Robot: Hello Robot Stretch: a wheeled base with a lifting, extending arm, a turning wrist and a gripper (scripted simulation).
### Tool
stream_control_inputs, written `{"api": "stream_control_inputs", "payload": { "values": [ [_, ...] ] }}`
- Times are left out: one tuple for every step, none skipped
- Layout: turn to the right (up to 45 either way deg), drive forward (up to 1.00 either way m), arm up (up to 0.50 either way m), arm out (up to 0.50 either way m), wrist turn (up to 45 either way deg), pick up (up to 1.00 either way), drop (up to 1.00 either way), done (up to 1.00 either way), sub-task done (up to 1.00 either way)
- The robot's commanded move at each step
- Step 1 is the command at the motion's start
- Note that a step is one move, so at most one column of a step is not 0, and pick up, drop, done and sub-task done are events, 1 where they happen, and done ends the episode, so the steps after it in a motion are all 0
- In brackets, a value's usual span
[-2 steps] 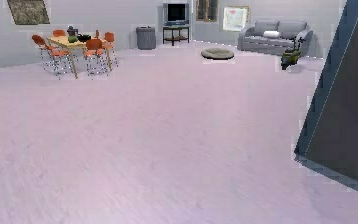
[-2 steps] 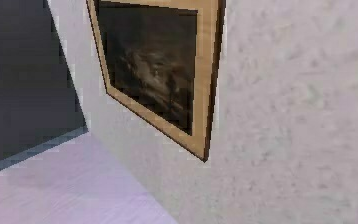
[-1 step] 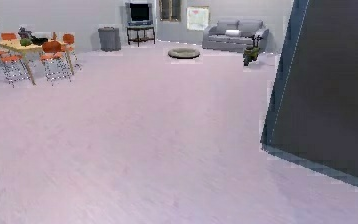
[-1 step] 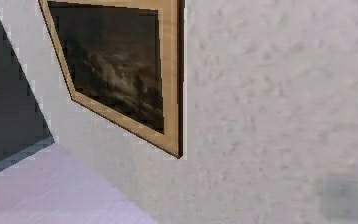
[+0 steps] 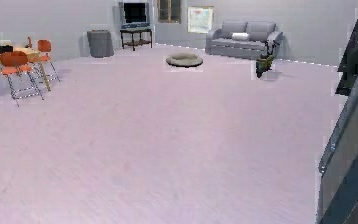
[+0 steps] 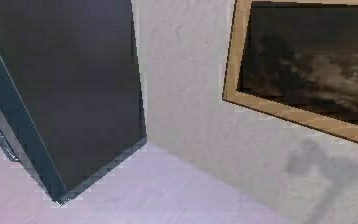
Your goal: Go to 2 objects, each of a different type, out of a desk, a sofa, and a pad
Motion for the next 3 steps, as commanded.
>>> {"api": "stream_control_inputs", "payload": {
  "values": [
    [0.0, 1.0, 0.0, 0.0, 0.0, 0.0, 0.0, 0.0, 0.0],
    [0.0, 1.0, 0.0, 0.0, 0.0, 0.0, 0.0, 0.0, 0.0],
    [0.0, 1.0, 0.0, 0.0, 0.0, 0.0, 0.0, 0.0, 0.0]
  ]
}}
